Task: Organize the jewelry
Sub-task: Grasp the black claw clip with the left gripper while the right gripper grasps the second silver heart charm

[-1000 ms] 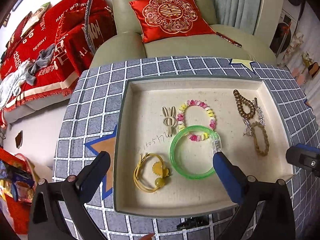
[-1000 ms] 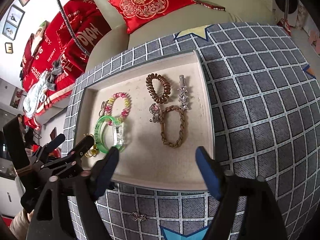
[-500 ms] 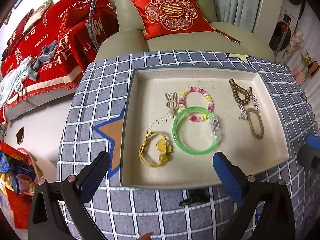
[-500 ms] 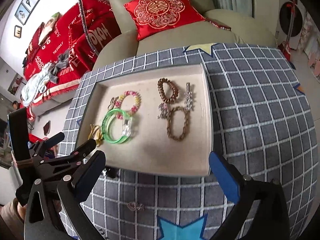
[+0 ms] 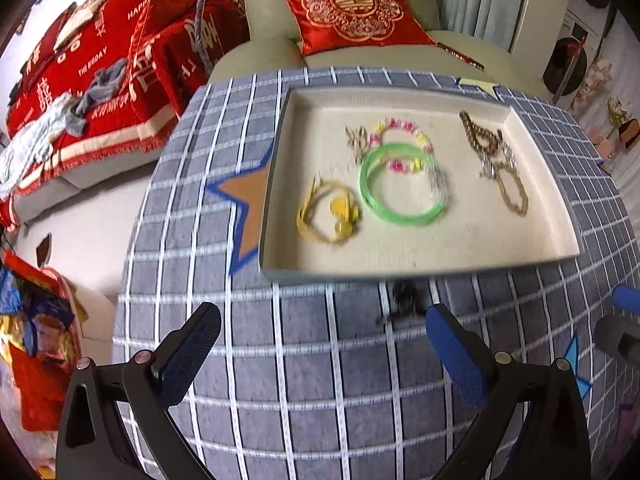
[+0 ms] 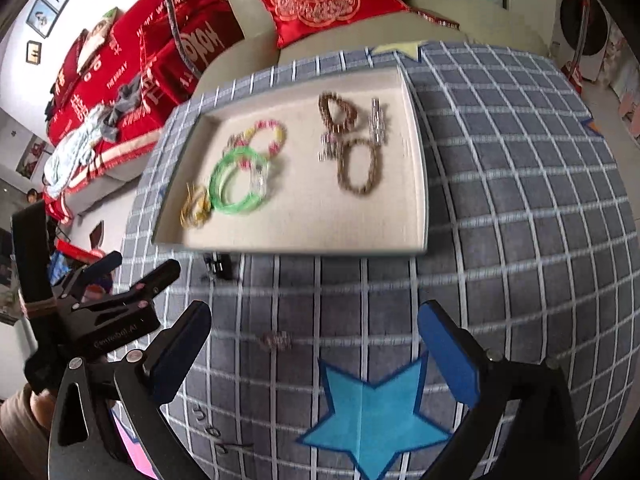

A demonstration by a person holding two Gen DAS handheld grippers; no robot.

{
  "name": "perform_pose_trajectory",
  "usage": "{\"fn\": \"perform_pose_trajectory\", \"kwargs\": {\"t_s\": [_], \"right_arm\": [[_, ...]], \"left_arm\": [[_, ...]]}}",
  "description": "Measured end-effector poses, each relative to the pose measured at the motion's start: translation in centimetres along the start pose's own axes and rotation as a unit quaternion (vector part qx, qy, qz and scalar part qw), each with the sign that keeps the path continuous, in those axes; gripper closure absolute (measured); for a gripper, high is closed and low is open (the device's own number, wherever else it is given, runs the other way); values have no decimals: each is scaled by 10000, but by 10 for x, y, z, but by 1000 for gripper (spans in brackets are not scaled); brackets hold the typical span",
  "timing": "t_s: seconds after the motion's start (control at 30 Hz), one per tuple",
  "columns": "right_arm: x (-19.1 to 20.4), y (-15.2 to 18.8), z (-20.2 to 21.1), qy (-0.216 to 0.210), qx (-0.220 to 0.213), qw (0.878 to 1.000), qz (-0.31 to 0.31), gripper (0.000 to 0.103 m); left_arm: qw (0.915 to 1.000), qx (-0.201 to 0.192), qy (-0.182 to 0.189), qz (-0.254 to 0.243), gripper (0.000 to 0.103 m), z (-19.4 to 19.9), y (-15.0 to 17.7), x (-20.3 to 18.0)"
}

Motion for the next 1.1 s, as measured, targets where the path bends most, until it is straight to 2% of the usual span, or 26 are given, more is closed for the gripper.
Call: {"fn": "perform_pose_trajectory", "kwargs": {"t_s": [0.17,0.33,0.53,0.73,1.0,1.1], "right_arm": [[1,26,-15,65,295,9995,107,0],[9,41,-24,113,401,9985,349,0],[17,45,-29,151,300,9967,740,2],[24,45,-38,92,227,9951,958,12],[42,42,-53,44,119,9887,1493,35],[48,40,-56,178,-29,9841,1767,43]], "left_arm": [[9989,301,335,127,0,-10,25,-7],[9964,422,555,480,0,-20,31,-13],[9952,410,562,688,0,-33,30,-18],[9943,346,549,849,0,-42,28,-20],[9948,262,507,843,4,-49,22,-25],[9952,220,496,814,5,-48,21,-26]]}}
Point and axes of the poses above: each gripper's, at about its wrist camera, not at the fingertips, and z roughly against the way its jaws point, x to its left, y to its underside, the point moved 10 cm from there along -z, roughly the way its jaws point, and after that the axes turned 6 degrees about y, right-handed, at the moved point
